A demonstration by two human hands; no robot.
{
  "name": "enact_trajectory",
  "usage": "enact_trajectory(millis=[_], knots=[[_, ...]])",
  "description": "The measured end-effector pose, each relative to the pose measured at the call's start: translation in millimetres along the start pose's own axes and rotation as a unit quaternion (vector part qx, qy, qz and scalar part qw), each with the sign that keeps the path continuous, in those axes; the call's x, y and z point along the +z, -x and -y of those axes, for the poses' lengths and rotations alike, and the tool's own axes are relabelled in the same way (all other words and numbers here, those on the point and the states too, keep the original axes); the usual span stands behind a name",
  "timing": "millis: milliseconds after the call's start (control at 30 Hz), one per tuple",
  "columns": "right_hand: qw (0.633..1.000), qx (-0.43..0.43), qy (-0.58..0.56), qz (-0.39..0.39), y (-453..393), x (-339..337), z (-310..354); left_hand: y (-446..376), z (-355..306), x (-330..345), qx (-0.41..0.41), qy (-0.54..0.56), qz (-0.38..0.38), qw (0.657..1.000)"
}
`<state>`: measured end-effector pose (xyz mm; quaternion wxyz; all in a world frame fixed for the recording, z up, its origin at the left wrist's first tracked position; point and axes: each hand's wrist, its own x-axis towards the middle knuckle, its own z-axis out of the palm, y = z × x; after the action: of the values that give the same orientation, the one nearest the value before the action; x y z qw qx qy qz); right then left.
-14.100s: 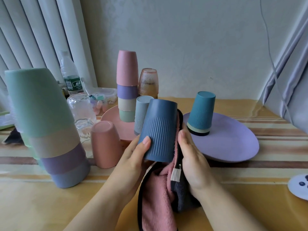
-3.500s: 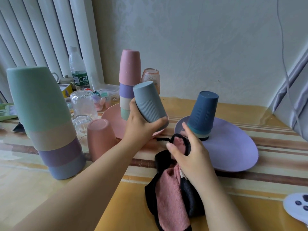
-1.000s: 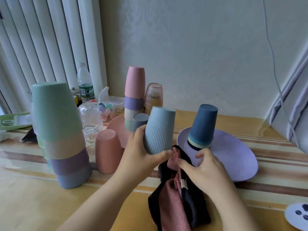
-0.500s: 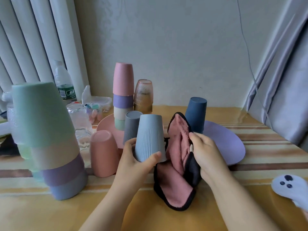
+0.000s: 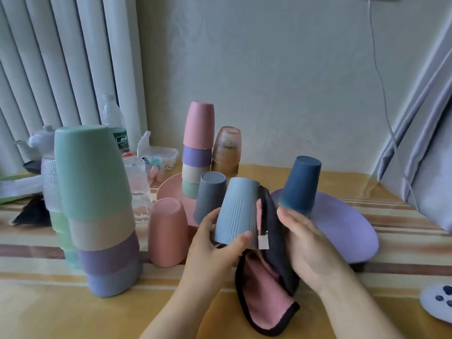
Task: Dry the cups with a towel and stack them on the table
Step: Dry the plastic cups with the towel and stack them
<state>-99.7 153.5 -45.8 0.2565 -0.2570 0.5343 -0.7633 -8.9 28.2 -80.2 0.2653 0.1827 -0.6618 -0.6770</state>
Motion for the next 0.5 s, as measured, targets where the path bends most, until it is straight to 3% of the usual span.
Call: enact_trajectory(millis=[67, 200, 300, 500], knots=[[0.987, -0.086, 0.126, 0.044, 7, -3, -16, 0, 1, 1, 0.002, 0.006, -0.009, 1.0], [0.899, -0.218, 0.378, 0.046, 12, 6, -34, 1, 1, 3, 0.028, 0.002, 0.034, 0.999], [0.872, -0.271, 0.408, -0.008, 13, 14, -42, 3, -5, 3, 0.056, -0.019, 0.087, 0.994], [0.911, -0.243, 0.326, -0.076, 7, -1, -21, 9, -5, 8, 0.062, -0.026, 0.162, 0.984]])
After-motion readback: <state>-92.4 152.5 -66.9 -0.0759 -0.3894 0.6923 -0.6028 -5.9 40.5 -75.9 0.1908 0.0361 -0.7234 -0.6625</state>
